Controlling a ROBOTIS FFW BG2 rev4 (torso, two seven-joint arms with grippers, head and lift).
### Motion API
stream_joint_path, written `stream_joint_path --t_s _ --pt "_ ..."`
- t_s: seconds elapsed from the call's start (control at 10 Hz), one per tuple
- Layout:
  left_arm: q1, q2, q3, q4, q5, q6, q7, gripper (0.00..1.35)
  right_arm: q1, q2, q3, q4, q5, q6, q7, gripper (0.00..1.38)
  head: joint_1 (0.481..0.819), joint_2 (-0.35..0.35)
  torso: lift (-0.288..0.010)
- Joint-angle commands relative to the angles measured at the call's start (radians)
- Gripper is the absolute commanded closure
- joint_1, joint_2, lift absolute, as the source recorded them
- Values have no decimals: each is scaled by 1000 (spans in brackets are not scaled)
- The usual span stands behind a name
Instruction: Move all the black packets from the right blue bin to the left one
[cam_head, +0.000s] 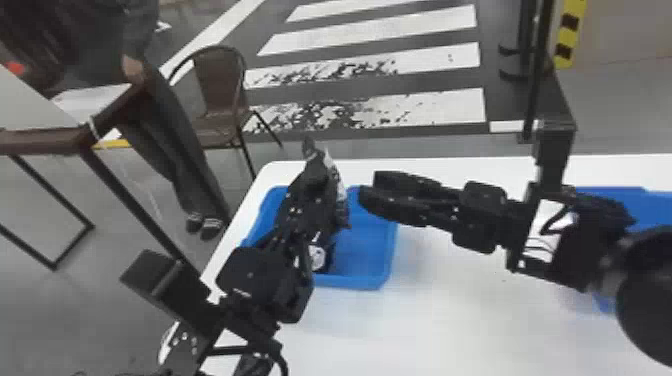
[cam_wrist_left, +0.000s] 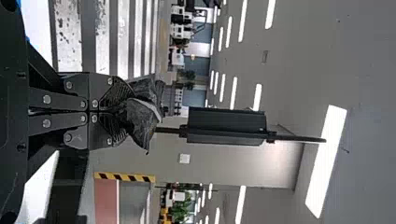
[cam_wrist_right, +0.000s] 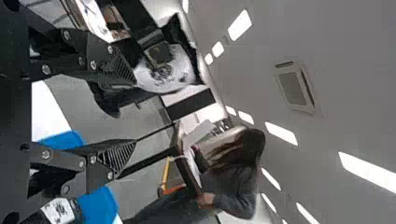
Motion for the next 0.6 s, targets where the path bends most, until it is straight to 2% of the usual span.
stream_joint_path --t_s 0.0,0.1,0.2,0.4,0.5 --pt "-30 -8 26 43 -32 -13 6 1231 81 0 -141 -54 47 -8 -3 94 672 350 -140" --pt "-62 -8 36 80 -90 2 20 1231 132 0 -215 -81 51 -5 -9 214 660 350 -140" --pt "-126 -8 40 166 -158 39 28 1231 179 0 -273 -99 51 9 -12 295 657 350 -140" --pt "-293 1 38 414 -288 24 34 1231 221 0 -307 -118 49 51 -12 391 678 314 -140" --pt "-381 4 40 517 -363 54 37 1231 228 0 -309 -121 49 63 -12 412 695 307 -140"
